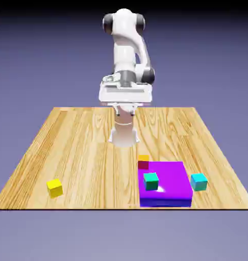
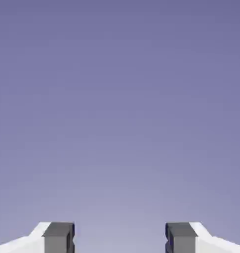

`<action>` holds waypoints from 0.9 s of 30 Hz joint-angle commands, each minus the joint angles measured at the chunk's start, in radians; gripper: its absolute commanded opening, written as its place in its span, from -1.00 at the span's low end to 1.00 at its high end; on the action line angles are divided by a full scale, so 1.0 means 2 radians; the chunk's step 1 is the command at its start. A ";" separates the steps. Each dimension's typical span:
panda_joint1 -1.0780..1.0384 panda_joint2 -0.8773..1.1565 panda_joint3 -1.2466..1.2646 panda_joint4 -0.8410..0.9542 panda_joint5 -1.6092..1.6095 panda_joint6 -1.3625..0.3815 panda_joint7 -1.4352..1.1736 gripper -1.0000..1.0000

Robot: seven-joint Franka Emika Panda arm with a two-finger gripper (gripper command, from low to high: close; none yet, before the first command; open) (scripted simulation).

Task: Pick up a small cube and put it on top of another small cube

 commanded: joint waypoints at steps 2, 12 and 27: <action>-0.010 0.036 -0.012 0.026 0.011 -0.024 0.009 0.00; -0.062 0.217 -0.069 0.154 0.065 -0.146 0.051 0.00; -0.140 0.489 -0.155 0.347 0.146 -0.328 0.115 0.00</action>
